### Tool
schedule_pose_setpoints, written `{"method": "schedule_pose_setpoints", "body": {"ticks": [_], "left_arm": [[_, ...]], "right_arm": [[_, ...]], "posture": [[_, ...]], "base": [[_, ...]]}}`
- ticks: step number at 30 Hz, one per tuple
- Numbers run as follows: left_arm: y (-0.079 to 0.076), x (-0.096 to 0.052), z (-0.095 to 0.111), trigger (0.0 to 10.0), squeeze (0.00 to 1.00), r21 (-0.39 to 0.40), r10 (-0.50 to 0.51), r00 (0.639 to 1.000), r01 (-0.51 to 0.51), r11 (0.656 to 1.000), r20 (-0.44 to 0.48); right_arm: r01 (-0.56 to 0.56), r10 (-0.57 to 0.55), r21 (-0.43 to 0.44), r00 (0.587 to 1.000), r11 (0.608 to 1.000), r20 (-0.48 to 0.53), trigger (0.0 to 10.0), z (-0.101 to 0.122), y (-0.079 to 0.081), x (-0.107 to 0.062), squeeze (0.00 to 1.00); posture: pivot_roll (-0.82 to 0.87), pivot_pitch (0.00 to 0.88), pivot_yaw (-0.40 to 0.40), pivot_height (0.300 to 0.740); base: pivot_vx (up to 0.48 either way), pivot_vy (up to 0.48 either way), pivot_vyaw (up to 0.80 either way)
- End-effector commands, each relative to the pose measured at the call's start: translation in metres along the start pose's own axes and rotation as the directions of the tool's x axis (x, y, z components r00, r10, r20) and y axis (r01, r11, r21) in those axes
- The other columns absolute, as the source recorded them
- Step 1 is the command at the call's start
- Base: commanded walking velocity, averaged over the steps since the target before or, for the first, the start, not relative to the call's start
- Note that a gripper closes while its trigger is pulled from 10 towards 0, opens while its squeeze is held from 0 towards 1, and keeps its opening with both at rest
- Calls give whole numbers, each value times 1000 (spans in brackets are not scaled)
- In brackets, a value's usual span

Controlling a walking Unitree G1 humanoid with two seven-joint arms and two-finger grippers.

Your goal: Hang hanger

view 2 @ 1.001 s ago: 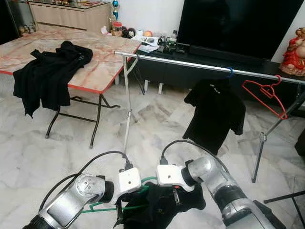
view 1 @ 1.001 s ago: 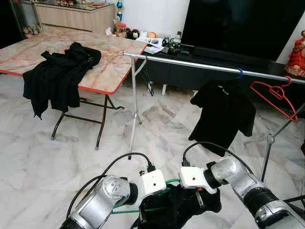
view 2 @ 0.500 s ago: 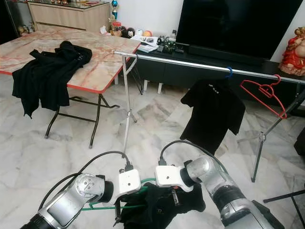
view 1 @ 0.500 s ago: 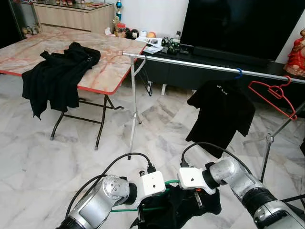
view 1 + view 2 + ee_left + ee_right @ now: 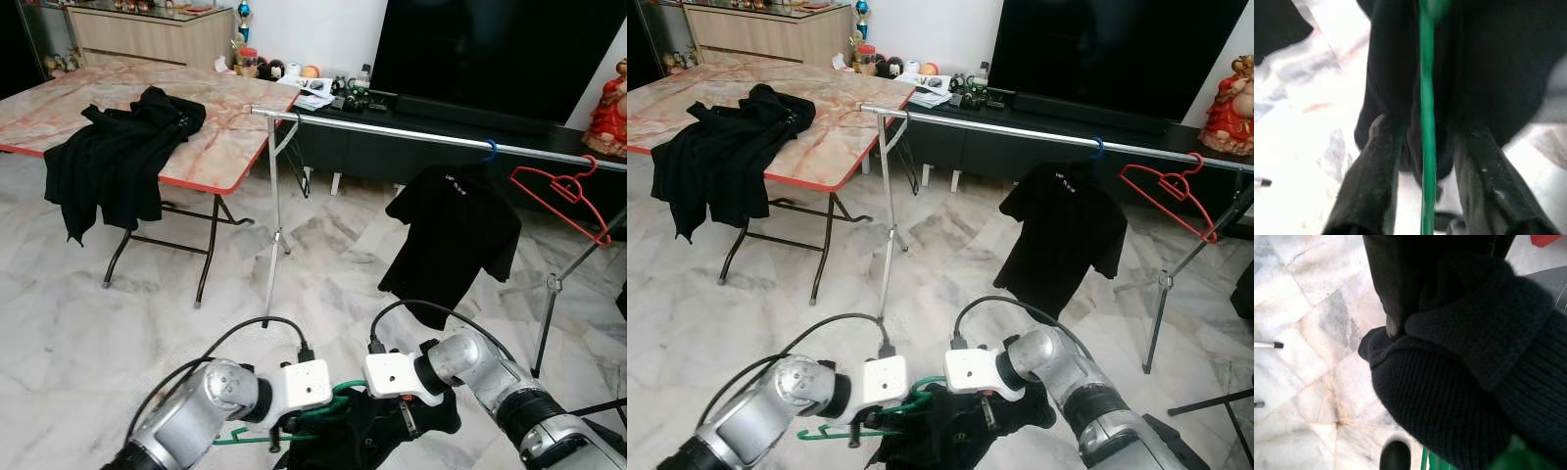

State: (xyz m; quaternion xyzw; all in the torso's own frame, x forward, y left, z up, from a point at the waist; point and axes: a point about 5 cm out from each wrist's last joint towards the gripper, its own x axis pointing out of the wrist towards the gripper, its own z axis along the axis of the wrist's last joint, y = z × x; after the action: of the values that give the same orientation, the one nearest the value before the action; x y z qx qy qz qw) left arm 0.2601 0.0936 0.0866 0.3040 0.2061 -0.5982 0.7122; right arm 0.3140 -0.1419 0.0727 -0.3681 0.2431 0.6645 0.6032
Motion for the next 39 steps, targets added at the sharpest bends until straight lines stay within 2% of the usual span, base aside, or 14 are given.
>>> {"method": "schedule_pose_setpoints", "body": {"ticks": [1, 5, 9, 13, 20, 22, 23, 24, 25, 27, 29, 34, 36, 39], "left_arm": [[-1, -4, 4, 10000, 1000, 16, -10, 1000, 10, 1000, 9], [3, -13, -3, 10000, 1000, -1, 43, 999, -43, 999, -8], [13, -27, -17, 10000, 1000, -73, 181, 983, -181, 981, -16], [22, -53, -35, 10000, 1000, -192, 369, 929, -365, 911, -18], [18, -75, -61, 10000, 1000, -258, 481, 872, -486, 835, -89], [25, -81, -80, 10000, 1000, -295, 575, 803, -593, 749, -154], [29, -84, -95, 10000, 820, -311, 633, 740, -671, 673, -227], [29, -84, -95, 10000, 820, -311, 633, 740, -671, 673, -227], [30, -85, -109, 10000, 0, -296, 678, 673, -740, 604, -296], [30, -84, -112, 10000, 0, -290, 687, 658, -753, 591, -309], [19, -74, -129, 10000, 0, -342, 654, 654, -757, 557, -381], [9, -59, -133, 10000, 0, -398, 647, 670, -739, 543, -363], [9, -53, -135, 10000, 0, -429, 650, 667, -739, 519, -363], [8, -45, -134, 10000, 0, -469, 641, 691, -712, 523, -335]], "right_arm": [[31, -31, 0, 999, 1000, -9, 0, -3, -2, -6, 0], [79, -79, 18, 997, 997, 1, 0, -3, -6, -9, 0], [161, -160, 35, 986, 986, -39, 0, -8, -12, -16, 0], [258, -258, 72, 966, 963, -20, 0, -8, -19, -21, 0], [321, -321, 104, 947, 941, -14, 0, -11, -23, -27, 0], [326, -335, 127, 940, 937, 59, 0, -2, -27, -28, 0], [327, -342, 136, 934, 935, 106, 0, 5, -31, -28, 0], [327, -342, 136, 934, 935, 106, 0, 5, -31, -28, 0], [331, -345, 121, 929, 936, 131, 0, 12, -33, -27, 0], [332, -346, 117, 928, 936, 136, 0, 14, -34, -26, 0], [315, -327, 97, 932, 944, 153, 0, 20, -33, -19, 0], [292, -302, 80, 934, 953, 192, 0, 28, -32, -13, 0], [288, -296, 68, 933, 955, 205, 0, 31, -33, -14, 0], [287, -293, 58, 932, 956, 215, 0, 35, -34, -15, 0]], "posture": [[207, 0, -119, 740], [208, 0, -120, 740], [208, 0, -119, 740], [213, 0, -117, 740], [215, 0, -115, 740], [212, 0, -115, 740], [210, 0, -114, 740], [210, 0, -114, 740], [209, 0, -116, 740], [209, 0, -116, 740], [209, 0, -116, 740], [210, 0, -119, 740], [203, 0, -121, 740], [198, 0, -122, 740]], "base": [[0, 0, 0], [0, 0, 0], [0, 0, 0], [0, 0, 0], [0, 0, 0], [0, 0, 0], [0, 0, 0], [0, 0, 0], [0, 0, 0], [0, 0, 0], [0, 0, 0], [0, 0, 0], [0, 0, 0], [0, 0, 0]]}}
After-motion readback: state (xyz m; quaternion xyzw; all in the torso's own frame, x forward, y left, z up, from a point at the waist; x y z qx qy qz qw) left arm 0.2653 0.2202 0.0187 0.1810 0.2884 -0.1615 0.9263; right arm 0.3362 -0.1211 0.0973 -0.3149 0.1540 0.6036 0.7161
